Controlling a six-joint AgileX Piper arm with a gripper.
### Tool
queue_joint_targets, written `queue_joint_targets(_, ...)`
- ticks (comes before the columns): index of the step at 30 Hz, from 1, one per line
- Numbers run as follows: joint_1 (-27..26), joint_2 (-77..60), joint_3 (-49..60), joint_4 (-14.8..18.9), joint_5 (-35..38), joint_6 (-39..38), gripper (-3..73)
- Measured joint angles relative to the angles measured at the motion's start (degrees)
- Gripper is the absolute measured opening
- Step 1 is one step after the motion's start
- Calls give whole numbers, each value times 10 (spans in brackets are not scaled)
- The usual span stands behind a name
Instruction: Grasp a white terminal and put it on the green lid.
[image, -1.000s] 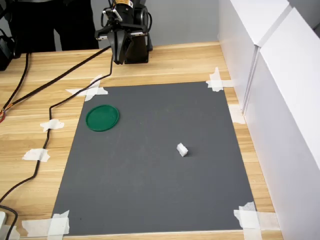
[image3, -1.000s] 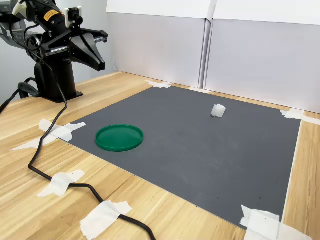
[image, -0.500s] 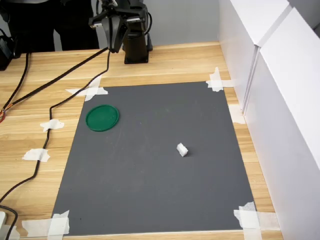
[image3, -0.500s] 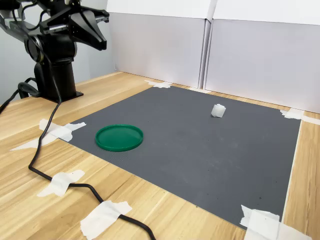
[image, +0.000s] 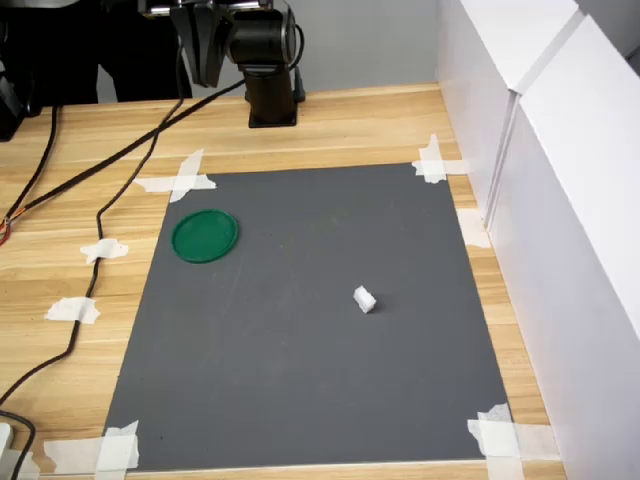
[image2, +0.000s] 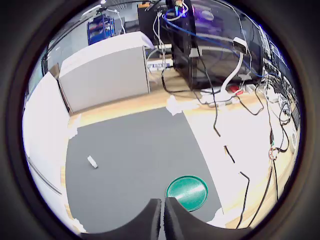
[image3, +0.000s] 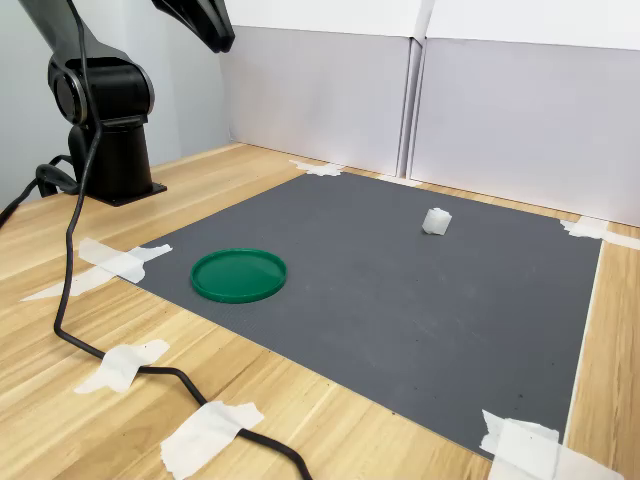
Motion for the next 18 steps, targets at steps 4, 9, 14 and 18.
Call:
queue_joint_targets(4,0,61,-44,8,14,-19,8)
queue_joint_targets(9,0,126,-83,11,46,-133,8)
queue_joint_targets(14,0,207,-108,29,77,-216,6)
queue_joint_targets(18,0,248,-121,50,75,-231,4)
